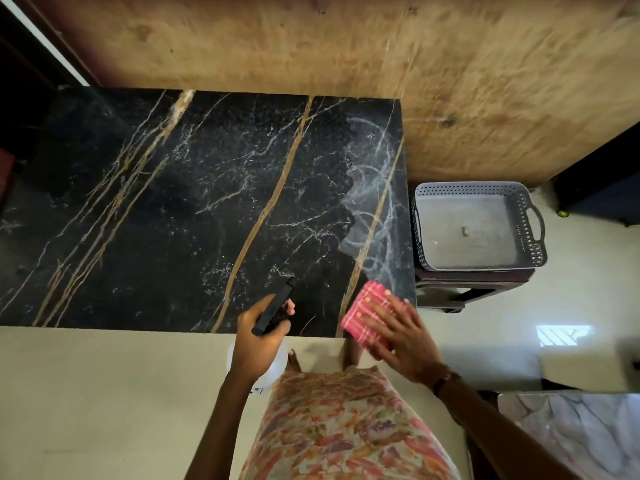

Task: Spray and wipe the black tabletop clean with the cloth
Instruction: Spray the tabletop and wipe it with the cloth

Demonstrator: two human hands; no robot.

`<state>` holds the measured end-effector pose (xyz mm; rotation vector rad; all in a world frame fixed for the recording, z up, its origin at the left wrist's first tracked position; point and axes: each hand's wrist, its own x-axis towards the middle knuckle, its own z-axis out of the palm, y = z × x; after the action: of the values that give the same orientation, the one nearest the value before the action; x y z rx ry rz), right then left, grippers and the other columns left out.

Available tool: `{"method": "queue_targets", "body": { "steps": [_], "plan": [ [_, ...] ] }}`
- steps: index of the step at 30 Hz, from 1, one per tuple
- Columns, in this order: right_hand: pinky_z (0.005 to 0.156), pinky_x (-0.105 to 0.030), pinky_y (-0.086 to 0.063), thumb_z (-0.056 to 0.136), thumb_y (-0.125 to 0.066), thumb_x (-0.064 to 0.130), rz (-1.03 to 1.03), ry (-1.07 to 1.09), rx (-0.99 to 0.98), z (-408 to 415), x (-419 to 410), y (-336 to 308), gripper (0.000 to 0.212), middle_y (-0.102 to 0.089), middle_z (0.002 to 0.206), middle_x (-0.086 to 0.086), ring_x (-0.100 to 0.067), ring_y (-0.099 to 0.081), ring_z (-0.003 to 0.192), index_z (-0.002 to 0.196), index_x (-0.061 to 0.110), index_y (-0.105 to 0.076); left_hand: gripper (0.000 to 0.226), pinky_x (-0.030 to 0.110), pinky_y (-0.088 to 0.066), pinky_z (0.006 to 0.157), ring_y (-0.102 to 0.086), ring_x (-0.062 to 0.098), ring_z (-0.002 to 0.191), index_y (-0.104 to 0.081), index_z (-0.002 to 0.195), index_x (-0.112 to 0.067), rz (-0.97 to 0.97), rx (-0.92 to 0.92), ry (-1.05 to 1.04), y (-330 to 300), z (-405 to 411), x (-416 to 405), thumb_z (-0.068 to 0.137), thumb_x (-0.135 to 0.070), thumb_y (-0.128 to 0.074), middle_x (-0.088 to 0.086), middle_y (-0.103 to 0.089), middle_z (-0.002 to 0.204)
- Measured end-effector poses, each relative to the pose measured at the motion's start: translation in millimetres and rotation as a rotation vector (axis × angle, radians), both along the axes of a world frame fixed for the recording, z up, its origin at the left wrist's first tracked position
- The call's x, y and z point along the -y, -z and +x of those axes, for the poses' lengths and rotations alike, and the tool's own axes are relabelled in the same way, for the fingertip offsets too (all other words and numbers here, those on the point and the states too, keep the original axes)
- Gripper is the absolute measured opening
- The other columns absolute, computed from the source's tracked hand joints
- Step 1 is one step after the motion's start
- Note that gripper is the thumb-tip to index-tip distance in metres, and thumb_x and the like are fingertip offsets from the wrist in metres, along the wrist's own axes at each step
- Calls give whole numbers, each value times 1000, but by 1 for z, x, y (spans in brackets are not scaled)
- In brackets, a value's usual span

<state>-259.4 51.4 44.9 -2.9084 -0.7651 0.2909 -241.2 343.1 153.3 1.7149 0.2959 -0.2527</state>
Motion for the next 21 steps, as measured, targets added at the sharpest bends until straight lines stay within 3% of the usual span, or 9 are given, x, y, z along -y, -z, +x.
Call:
{"method": "queue_targets", "body": {
  "steps": [3, 5, 9, 11, 14, 18, 21],
  "plan": [
    [117, -52, -10, 99, -17, 56, 1, 190, -29, 39, 17, -1, 56, -38, 152, -6, -28, -14, 146, 146, 30, -33, 17, 19, -47, 72, -59, 25, 81, -65, 83, -9, 7, 17, 3, -3, 3, 16, 73, -2, -53, 9, -65, 88],
    [116, -57, -13, 97, -24, 56, 31, 281, -44, 65, -2, 2, 56, -28, 156, -3, -29, -10, 147, 148, 33, -26, 17, 16, -48, 74, -60, 27, 84, -65, 84, -8, 8, 33, -1, -4, 5, 27, 73, -2, -53, 8, -65, 88],
    [115, -61, -14, 96, -33, 53, 54, 45, -29, 57, -26, 8, 56, -30, 155, -1, -31, -12, 146, 148, 34, -25, 17, 13, -50, 73, -62, 12, 77, -65, 85, -7, 10, 28, -18, -5, 9, 43, 73, -3, -53, 6, -66, 88],
    [117, -55, -10, 97, -30, 55, 45, -87, -31, 29, 0, 7, 53, -35, 153, 2, -27, -14, 146, 147, 36, -30, 16, 12, -47, 62, -58, 5, 65, -64, 85, -6, -4, 27, -40, -6, 12, 50, 72, -4, -54, 5, -66, 86],
    [116, -52, -13, 97, -30, 56, 65, -169, -8, 20, 52, 5, 52, -36, 151, 2, -26, -18, 145, 146, 38, -29, 17, 11, -45, 58, -57, 2, 60, -65, 84, -8, -3, 35, -74, -7, 19, 59, 72, -3, -54, -1, -68, 83],
    [114, -59, -21, 98, -23, 57, 76, -6, -25, 89, 67, 10, 56, -26, 156, -3, -27, -7, 147, 149, 34, -19, 29, 12, -45, 56, -57, 0, 60, -66, 84, -14, 23, 35, -85, -7, 31, 67, 79, 13, -56, -8, -69, 83],
    [113, -61, -21, 96, -25, 57, 95, 153, -25, 151, 30, 9, 59, -23, 158, -2, -30, -7, 148, 150, 32, -25, 32, 14, -46, 57, -58, 2, 62, -65, 85, -12, 53, 44, -94, -5, 42, 71, 81, 17, -53, -7, -69, 83]
  ]
}}
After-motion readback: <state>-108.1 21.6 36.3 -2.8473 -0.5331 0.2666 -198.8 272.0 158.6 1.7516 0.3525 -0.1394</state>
